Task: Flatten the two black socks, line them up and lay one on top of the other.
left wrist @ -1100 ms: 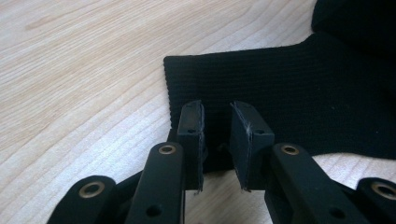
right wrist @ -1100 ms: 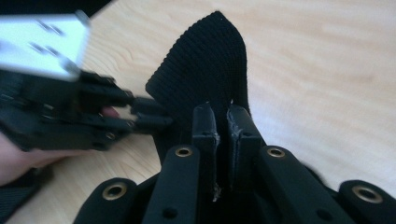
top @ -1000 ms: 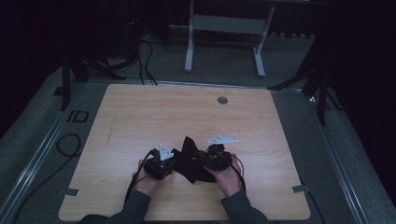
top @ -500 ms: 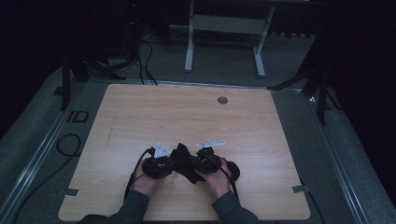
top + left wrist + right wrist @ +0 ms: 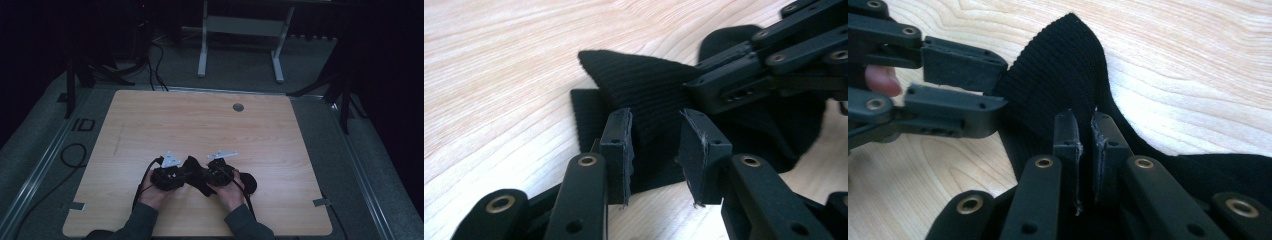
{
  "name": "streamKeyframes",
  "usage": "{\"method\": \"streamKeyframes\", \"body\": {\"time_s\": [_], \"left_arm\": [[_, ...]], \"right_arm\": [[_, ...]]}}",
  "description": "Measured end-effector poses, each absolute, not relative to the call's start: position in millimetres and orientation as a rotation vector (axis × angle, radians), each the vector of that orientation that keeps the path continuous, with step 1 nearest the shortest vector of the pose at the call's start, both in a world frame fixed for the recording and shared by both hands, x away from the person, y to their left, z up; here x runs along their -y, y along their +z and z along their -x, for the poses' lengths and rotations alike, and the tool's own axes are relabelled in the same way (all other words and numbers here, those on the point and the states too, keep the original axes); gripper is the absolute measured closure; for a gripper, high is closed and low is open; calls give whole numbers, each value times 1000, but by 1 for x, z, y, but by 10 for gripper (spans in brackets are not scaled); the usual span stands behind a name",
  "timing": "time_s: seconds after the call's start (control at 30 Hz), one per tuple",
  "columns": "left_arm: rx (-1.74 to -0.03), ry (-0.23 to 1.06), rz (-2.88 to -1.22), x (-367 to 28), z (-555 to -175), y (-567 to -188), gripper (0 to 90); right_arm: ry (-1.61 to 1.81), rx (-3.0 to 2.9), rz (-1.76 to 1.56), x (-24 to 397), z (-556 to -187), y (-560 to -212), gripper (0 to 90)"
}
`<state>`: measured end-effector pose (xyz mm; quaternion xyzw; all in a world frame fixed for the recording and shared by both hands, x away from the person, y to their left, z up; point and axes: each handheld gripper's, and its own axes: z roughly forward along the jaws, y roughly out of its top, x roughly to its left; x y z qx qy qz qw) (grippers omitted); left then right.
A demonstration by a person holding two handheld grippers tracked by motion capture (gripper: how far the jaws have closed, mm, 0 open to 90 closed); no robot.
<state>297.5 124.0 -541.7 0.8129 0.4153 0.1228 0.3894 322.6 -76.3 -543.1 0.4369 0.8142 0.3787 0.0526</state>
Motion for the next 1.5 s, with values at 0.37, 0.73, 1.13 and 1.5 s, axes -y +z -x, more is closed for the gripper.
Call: {"method": "streamKeyframes", "body": {"time_s": [0.37, 0.73, 1.13, 1.5], "left_arm": [[-1133, 354, -2117, -123, -302, -551, 881], [-1139, 357, -2138, -122, -302, -552, 900], [-1158, 350, -2069, -128, -304, -546, 835], [-1222, 338, -2001, -124, -307, -547, 627]], "right_arm": [[1143, -2536, -1293, 71, -322, -548, 798], [1325, -2475, -1186, 99, -306, -508, 611], [1049, -2370, -1346, 178, -295, -525, 686], [974, -2403, -1331, 174, -297, -552, 729]]}}
